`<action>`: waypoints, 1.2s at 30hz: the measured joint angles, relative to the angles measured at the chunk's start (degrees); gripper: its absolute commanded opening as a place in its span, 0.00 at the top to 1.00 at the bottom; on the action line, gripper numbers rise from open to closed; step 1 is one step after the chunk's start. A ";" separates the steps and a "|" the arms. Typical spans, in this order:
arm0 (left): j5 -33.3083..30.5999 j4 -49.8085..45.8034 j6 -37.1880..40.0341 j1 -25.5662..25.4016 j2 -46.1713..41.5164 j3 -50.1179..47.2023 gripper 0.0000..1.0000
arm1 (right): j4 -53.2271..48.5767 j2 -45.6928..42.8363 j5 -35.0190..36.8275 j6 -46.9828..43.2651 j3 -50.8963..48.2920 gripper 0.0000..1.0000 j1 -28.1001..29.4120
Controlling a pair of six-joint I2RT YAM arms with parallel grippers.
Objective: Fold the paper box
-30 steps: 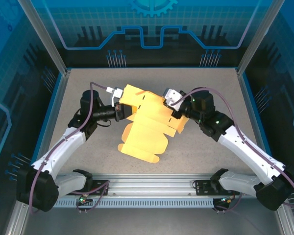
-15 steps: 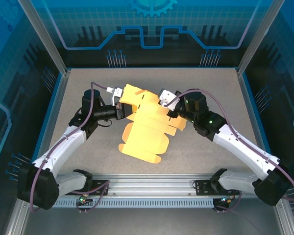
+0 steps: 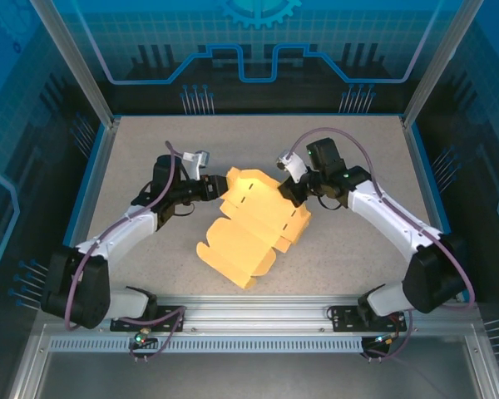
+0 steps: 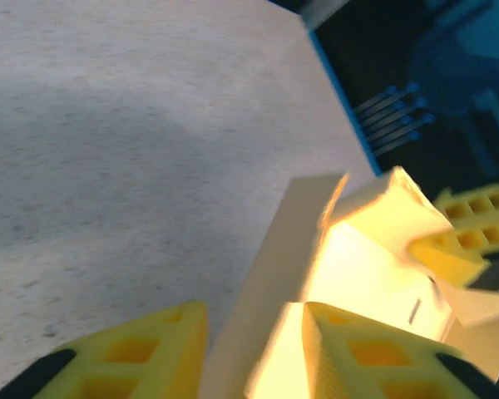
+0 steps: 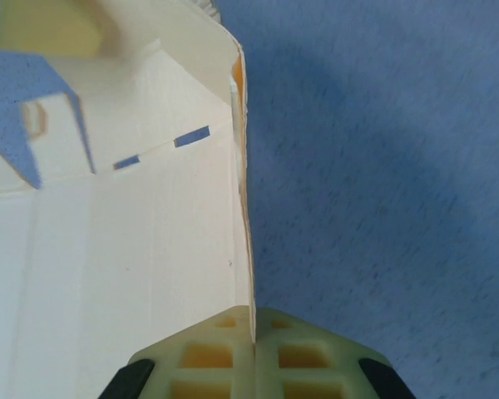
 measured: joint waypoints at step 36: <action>-20.22 14.45 8.90 -28.89 26.23 -0.22 0.74 | 3.56 4.63 16.39 9.57 -6.60 1.00 -2.95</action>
